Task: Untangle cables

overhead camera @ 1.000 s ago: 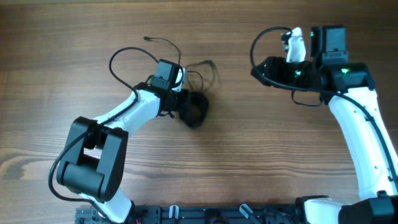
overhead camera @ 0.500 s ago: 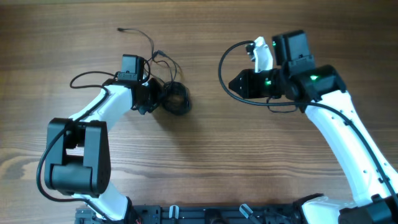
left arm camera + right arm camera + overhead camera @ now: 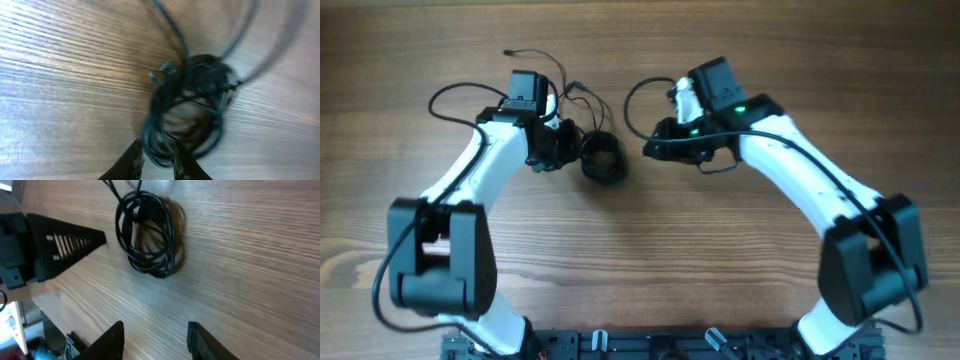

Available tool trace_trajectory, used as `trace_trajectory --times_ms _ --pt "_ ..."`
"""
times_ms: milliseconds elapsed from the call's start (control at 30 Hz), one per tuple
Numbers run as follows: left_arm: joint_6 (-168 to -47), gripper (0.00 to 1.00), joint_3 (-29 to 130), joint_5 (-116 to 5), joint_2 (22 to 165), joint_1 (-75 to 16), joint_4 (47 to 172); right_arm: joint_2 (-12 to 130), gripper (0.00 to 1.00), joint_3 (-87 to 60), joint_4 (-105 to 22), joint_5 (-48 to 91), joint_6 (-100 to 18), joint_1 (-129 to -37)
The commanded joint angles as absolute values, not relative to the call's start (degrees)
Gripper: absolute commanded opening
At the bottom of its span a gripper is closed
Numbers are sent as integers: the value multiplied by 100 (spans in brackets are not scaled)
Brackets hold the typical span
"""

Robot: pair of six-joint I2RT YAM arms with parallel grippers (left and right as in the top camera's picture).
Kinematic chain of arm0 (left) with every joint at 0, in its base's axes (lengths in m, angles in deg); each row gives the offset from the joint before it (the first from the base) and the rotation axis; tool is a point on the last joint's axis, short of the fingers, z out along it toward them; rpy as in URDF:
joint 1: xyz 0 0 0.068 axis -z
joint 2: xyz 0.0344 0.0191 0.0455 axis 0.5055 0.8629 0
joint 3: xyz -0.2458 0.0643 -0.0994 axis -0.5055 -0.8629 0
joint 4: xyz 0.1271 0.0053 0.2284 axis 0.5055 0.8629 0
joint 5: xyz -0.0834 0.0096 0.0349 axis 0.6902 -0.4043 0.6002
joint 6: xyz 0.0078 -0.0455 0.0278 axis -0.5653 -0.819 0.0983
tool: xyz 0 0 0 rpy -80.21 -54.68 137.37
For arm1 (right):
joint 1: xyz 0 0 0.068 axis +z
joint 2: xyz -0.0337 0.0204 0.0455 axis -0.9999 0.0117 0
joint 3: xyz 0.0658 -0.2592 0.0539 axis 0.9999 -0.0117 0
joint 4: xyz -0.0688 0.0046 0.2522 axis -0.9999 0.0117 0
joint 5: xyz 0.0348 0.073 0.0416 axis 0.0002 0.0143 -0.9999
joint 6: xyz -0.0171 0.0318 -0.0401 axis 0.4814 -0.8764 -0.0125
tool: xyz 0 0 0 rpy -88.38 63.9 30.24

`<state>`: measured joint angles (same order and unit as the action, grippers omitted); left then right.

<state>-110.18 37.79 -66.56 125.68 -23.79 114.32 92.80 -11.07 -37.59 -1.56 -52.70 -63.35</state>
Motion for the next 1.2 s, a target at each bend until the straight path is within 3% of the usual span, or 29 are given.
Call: trace_trajectory --times_ms 0,567,900,1167 --pt "-10753 25 3751 -6715 13071 -2399 11351 9835 42 -1155 -4164 -252 -5722 -6073" --pt "-10756 22 3744 -6907 13680 -2373 11150 10696 41 -1155 -4868 -123 -6531 -5590" --pt "-10756 22 3744 -6907 13680 -2373 11155 10696 29 -1155 -5115 826 -6968 -5476" --pt "-10756 22 3744 -6903 13680 -2373 11155 10696 25 -1155 -5335 1053 -6975 -5218"
